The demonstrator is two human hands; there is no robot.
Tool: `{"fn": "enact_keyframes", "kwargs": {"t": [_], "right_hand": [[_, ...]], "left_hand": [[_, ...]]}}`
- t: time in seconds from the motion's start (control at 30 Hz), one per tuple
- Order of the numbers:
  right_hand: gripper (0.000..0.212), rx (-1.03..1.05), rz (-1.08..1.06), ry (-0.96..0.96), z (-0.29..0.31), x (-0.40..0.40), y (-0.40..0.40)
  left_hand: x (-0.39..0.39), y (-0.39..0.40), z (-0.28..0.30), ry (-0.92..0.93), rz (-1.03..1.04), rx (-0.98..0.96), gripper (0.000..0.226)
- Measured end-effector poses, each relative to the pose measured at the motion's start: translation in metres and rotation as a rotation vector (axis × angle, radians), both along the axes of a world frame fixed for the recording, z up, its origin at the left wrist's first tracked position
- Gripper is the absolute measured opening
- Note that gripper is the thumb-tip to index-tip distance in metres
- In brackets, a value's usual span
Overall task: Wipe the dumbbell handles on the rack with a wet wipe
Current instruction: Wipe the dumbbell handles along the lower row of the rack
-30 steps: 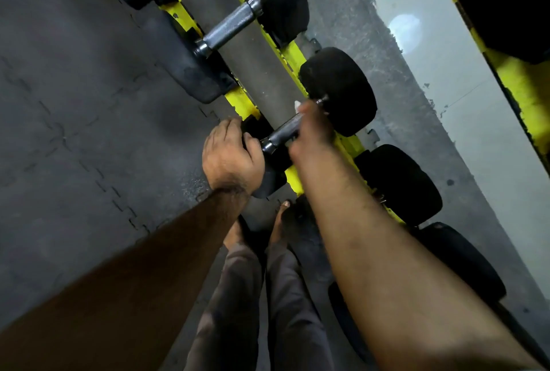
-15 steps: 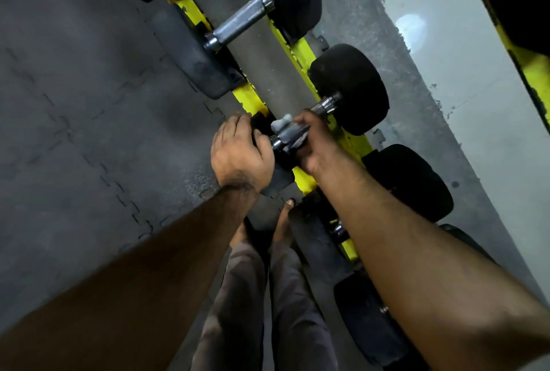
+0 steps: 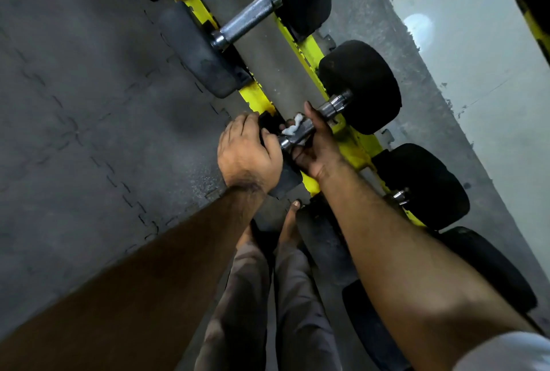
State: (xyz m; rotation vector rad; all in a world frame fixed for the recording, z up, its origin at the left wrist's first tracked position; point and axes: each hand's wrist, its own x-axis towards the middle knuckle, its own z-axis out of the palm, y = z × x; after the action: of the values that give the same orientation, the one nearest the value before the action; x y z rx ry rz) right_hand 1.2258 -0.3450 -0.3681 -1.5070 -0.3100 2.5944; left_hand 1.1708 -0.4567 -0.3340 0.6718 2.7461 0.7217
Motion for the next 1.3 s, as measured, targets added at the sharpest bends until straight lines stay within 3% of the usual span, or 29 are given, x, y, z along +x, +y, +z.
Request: {"fn": "enact_keyframes", "kwargs": {"t": [0.07, 0.17, 0.27, 0.47, 0.67, 0.8, 0.9, 1.0, 1.1, 1.2, 1.3], "right_hand": [[0.031, 0.061, -0.013, -0.020, 0.003, 0.002, 0.015], [0.029, 0.114, -0.232, -0.059, 0.002, -0.004, 0.033], [0.015, 0.257, -0.190, -0.146, 0.000, -0.009, 0.012], [0.005, 0.188, -0.316, -0.196, -0.005, -0.014, 0.027], [0.016, 0.205, -0.248, -0.094, 0.004, -0.007, 0.029], [0.011, 0.240, -0.447, -0.174, 0.002, -0.019, 0.013], [0.031, 0.237, -0.368, -0.254, 0.007, -0.010, -0.012], [0.013, 0.209, -0.295, -0.169, 0.015, -0.006, 0.014], [0.020, 0.196, -0.132, -0.123, 0.024, 0.000, 0.007], [0.026, 0.041, 0.117, -0.083, 0.029, 0.014, -0.006], [0.029, -0.051, 0.016, -0.002, 0.025, 0.011, 0.016]], "left_hand": [[-0.001, 0.000, 0.000, -0.011, -0.007, -0.003, 0.043], [0.000, 0.001, 0.001, 0.002, 0.005, 0.000, 0.043], [0.002, 0.000, 0.001, 0.023, 0.017, 0.019, 0.042], [0.000, 0.000, -0.001, 0.009, 0.009, 0.007, 0.044], [0.000, 0.000, 0.000, 0.006, 0.003, 0.004, 0.044], [-0.001, -0.001, -0.002, -0.003, 0.000, -0.001, 0.045], [0.000, 0.000, -0.001, -0.018, -0.001, -0.016, 0.046], [0.000, 0.001, 0.002, -0.023, 0.005, -0.029, 0.046], [0.000, 0.000, 0.001, -0.027, 0.004, -0.016, 0.045], [0.000, 0.001, 0.000, -0.014, 0.015, 0.001, 0.044], [0.001, 0.001, 0.001, -0.009, 0.008, 0.009, 0.044]]}}
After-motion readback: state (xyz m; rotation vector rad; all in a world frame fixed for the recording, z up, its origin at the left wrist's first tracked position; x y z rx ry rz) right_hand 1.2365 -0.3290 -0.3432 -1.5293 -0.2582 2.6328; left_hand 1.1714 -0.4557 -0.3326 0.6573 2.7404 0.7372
